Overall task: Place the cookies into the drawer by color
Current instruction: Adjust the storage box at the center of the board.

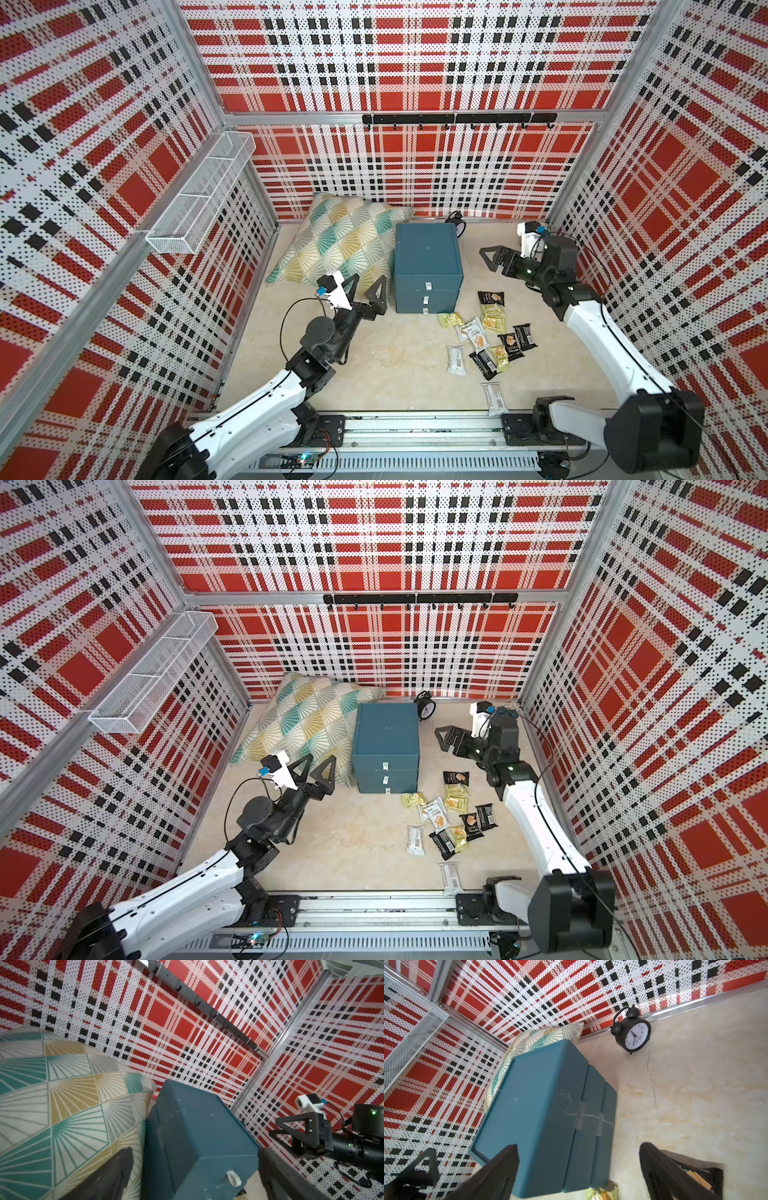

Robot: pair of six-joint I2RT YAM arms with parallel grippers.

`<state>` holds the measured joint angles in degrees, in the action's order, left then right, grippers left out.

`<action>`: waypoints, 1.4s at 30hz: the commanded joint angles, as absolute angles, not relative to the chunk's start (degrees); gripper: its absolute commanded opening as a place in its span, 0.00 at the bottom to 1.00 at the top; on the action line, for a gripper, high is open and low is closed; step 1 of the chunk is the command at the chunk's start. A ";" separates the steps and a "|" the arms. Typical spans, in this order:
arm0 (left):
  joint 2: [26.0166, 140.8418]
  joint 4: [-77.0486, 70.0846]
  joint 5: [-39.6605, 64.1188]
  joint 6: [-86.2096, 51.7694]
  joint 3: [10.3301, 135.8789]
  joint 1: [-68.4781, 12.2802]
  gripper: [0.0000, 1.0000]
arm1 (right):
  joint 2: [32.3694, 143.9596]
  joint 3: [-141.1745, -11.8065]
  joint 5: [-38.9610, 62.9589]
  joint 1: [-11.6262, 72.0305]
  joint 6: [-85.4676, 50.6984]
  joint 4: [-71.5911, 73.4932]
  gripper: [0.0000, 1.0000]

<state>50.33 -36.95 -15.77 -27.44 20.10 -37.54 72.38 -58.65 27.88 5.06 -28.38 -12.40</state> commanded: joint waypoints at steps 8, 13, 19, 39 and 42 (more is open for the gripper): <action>52.35 -40.72 -8.21 -35.45 17.51 -32.01 0.99 | 89.55 -73.50 32.15 9.68 -26.11 -19.59 0.93; 50.74 -40.71 -7.87 -33.61 17.05 -31.99 0.99 | 98.65 -81.84 33.49 13.08 -25.59 -21.48 0.89; 52.58 -40.75 -7.41 -33.51 17.57 -31.58 0.99 | 108.89 -94.52 33.46 17.49 -23.78 -26.00 0.86; 53.07 -42.96 -1.31 -38.38 15.84 -26.45 1.00 | 107.03 -105.47 12.55 24.60 -21.05 -32.71 0.99; 54.25 -43.29 -1.06 -37.48 16.80 -28.92 1.00 | 98.03 -96.08 9.05 24.60 -20.57 -30.24 1.00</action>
